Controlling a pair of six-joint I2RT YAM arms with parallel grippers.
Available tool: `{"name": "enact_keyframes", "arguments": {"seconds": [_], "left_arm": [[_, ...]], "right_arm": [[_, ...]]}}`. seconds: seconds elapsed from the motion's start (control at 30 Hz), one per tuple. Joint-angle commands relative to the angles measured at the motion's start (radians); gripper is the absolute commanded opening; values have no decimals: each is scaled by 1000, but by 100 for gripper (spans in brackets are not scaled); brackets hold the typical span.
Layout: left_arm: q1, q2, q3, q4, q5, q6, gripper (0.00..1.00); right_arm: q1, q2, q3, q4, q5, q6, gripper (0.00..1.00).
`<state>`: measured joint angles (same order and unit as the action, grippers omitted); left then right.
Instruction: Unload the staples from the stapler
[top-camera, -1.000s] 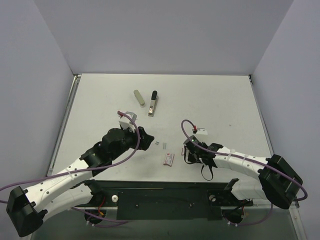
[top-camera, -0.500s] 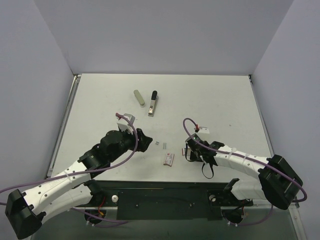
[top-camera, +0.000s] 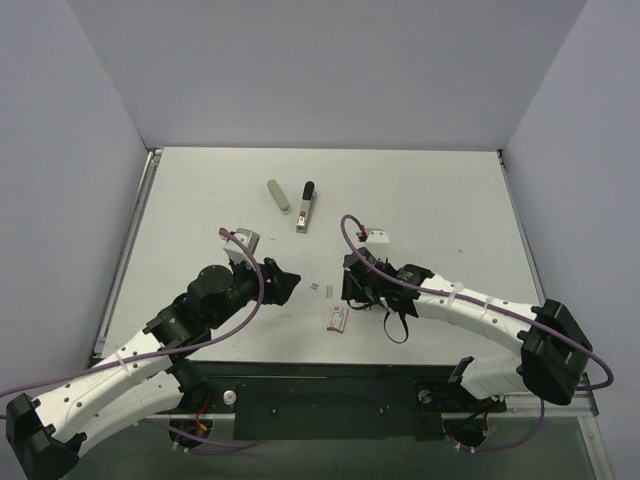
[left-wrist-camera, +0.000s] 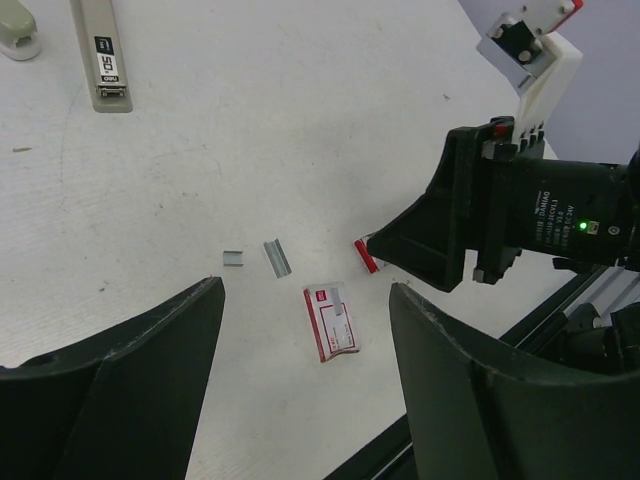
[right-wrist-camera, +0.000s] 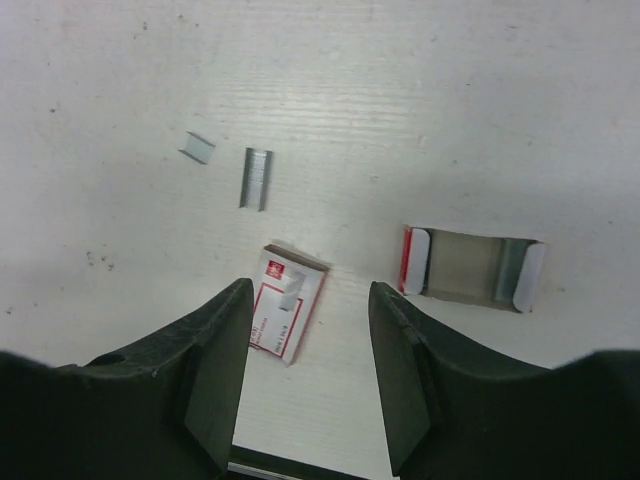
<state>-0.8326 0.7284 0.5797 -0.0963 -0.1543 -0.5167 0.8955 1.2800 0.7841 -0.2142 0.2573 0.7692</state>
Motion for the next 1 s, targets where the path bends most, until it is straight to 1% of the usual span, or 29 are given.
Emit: {"name": "enact_keyframes", "arguments": {"seconds": [0.0,0.13,0.27,0.47,0.63,0.77,0.97], "left_arm": [[-3,-27,-6,-11,-17,-5,77],[-3,-58,-17,-26,-25,-14,78],[-3,-78,-18,-63,-77,-39,87],[-3,-132,-52,-69,-111,-51,88],[-5,-152,-49,-103,-131,-60,88],[-3,-175,-57,-129,-156,-72,88],[-3,-253,-90,-132,-180,-83,88]], "right_arm": [[42,138,130,-28,34,8,46],[46,252,210,-25,34,33,47],[48,329,259,-13,45,50,51],[51,418,319,-13,57,67,51],[51,476,345,-13,56,76,51],[52,496,348,-16,69,88,50],[51,521,346,-22,85,107,49]]}}
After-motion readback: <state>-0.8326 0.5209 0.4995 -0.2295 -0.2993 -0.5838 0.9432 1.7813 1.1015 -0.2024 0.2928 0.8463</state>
